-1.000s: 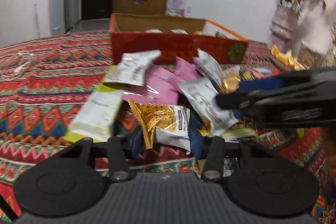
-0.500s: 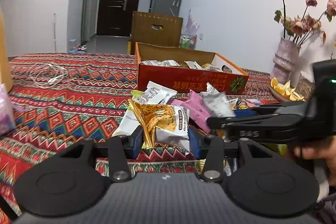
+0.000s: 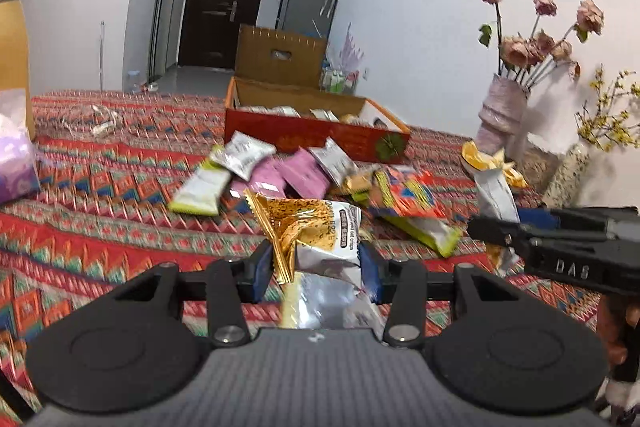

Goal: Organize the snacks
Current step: 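Carry both packets over the cardboard box and lower them inside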

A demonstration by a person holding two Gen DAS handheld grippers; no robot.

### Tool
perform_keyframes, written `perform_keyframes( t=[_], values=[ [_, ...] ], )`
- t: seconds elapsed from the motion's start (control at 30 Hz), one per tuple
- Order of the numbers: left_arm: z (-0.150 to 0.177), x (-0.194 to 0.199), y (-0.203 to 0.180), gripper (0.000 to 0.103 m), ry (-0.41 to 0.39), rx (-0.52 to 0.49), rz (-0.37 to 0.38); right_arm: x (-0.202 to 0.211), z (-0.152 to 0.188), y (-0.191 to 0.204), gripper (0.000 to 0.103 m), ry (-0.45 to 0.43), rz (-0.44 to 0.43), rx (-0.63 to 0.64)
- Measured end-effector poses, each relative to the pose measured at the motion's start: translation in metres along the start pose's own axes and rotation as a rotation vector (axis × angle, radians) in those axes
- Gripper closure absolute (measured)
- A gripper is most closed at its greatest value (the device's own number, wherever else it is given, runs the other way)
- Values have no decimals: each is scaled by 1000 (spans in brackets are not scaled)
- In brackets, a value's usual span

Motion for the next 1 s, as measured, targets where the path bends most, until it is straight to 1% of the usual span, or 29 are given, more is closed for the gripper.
perform_keyframes(
  t=[0.07, 0.17, 0.3, 0.4, 0.53, 0.7, 0.8, 0.87, 1.0],
  values=[
    [8, 8, -8, 58, 11, -2, 15, 13, 16, -4, 63, 15, 21, -25],
    [16, 21, -18, 58, 6, -21, 20, 32, 37, -9, 63, 28, 41, -54],
    [17, 31, -24, 58, -6, -35, 16, 47, 53, -14, 63, 25, 54, -87],
    [13, 34, -26, 58, -15, -38, 16, 54, 56, -17, 63, 13, 62, -95],
    [4, 31, -26, 58, -30, -38, 23, 57, 51, -23, 63, -6, 69, -94],
    [-15, 14, -22, 58, -40, -33, 21, 44, 38, -34, 63, -18, 73, -88],
    [-35, -4, -19, 58, -52, -41, 18, 32, 26, -45, 63, -26, 75, -94],
    [-54, -21, -16, 58, -69, -48, 20, 20, 14, -54, 63, -30, 78, -94],
    [-97, -63, -11, 58, -95, -73, 12, -8, -19, -75, 63, -42, 75, -83]
  ],
)
Point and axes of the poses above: each gripper's, at about its wrist camera, not at the fingertips, and x roughly against the way its jaws point, y to its left, z to its underside, the point moved 4 cm from there along -x, roughly the way its jaws point, and after that the axes turned 14 degrees about -z, right-handed, at the moved point
